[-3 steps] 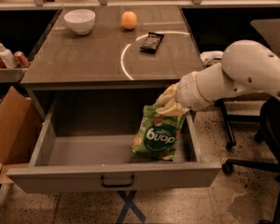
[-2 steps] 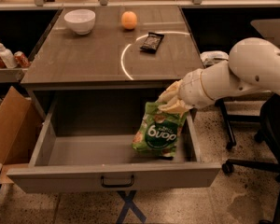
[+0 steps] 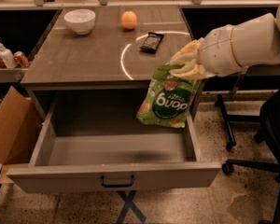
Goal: Pick green rice chip bag from top drawer and place on counter
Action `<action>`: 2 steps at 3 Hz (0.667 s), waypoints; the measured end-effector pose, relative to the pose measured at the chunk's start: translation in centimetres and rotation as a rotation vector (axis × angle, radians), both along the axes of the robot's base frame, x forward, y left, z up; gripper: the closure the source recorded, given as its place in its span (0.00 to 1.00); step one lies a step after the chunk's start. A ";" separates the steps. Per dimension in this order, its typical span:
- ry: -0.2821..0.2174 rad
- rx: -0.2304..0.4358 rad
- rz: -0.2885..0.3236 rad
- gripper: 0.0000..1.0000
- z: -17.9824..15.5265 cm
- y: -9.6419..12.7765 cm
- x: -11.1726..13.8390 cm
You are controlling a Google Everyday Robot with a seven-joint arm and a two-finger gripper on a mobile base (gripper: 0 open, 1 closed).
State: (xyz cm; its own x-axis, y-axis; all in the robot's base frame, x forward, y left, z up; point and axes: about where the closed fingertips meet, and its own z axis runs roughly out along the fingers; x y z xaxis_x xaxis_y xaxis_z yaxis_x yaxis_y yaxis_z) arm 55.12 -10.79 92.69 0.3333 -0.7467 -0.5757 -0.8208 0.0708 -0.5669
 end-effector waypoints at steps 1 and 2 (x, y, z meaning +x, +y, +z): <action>0.000 0.000 0.000 1.00 0.0 0.0 0.0; -0.047 0.011 0.026 1.00 2.0 0.4 0.9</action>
Offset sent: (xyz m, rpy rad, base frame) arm 0.0210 0.0058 0.0486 0.0285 -0.1140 0.0528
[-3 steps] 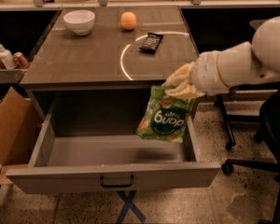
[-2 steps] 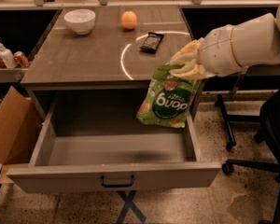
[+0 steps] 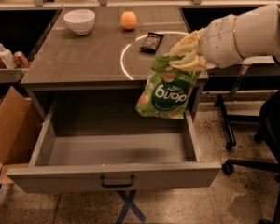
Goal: Pick green rice chip bag from top drawer and place on counter
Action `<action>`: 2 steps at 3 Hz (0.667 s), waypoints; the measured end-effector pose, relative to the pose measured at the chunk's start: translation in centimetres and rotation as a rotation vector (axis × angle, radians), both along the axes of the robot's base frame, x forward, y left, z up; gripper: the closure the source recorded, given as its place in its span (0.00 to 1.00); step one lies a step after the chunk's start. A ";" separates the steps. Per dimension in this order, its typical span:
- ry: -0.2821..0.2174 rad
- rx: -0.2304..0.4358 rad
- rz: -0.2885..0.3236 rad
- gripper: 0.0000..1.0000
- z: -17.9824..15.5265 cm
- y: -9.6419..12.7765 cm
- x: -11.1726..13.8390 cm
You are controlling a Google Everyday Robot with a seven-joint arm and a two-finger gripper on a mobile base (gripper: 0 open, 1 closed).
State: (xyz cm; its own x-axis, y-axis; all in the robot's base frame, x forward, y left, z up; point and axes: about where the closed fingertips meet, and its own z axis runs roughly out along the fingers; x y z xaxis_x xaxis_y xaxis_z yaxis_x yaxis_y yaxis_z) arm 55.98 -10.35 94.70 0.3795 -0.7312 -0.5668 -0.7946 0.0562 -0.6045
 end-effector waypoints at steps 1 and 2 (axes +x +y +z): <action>-0.073 0.008 0.045 1.00 3.8 0.9 1.4; -0.143 0.009 0.070 1.00 7.7 2.0 3.3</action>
Offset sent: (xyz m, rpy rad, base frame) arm 0.0619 0.0334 0.1282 0.0077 -0.2355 0.0961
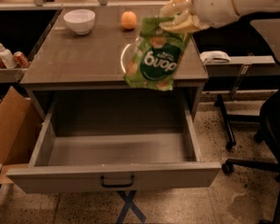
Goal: Pick green rice chip bag from top drawer and place on counter
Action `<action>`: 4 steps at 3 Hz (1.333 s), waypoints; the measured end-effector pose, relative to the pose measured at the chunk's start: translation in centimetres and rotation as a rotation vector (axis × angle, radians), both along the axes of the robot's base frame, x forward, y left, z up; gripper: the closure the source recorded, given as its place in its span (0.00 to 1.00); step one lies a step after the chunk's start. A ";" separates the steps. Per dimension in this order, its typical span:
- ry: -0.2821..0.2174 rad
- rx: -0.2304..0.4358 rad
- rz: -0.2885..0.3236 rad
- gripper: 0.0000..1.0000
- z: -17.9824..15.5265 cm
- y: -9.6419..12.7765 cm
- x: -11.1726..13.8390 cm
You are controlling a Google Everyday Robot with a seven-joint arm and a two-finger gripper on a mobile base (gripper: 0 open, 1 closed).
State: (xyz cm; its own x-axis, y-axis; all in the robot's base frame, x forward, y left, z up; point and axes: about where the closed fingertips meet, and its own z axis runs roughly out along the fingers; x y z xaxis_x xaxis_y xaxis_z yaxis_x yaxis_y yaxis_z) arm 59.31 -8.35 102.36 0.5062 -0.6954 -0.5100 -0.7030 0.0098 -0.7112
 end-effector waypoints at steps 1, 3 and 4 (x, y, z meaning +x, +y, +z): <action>-0.027 -0.005 -0.003 1.00 1.7 1.2 3.2; 0.012 0.013 -0.047 0.81 0.9 2.5 10.2; 0.049 0.026 -0.059 0.58 -0.4 3.0 12.8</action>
Offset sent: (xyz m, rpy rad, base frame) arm 0.1111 0.0232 0.0174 -0.0005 -0.0028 -0.0514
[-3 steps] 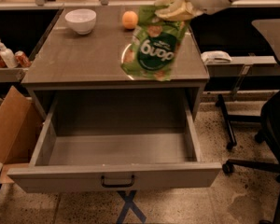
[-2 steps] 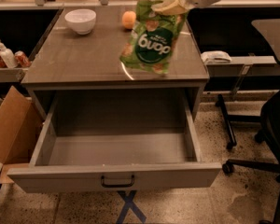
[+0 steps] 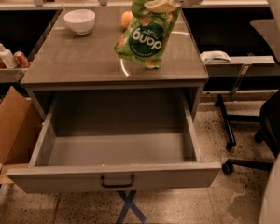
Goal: Pick green rice chip bag from top drawer and place on counter
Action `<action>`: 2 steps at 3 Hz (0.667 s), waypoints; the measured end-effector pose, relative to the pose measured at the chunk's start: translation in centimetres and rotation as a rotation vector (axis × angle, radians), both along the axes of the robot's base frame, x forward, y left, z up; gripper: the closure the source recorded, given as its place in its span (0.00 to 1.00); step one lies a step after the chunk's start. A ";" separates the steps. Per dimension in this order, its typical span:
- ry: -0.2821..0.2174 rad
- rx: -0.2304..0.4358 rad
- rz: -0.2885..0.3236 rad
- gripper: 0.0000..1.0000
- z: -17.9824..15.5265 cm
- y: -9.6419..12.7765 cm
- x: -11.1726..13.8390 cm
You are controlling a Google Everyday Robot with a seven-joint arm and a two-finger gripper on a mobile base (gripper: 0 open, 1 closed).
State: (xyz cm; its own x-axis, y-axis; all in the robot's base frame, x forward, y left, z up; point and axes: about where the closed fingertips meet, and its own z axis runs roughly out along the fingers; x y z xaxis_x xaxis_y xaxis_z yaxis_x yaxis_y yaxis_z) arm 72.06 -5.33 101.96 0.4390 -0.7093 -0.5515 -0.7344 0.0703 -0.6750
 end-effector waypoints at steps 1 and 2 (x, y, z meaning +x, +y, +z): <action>0.039 0.006 0.001 0.34 -1.5 0.4 1.6; 0.081 0.006 0.008 0.12 -3.1 0.8 2.4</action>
Offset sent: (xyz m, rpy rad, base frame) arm 0.0366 0.0063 -0.0430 0.0071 0.1282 0.0083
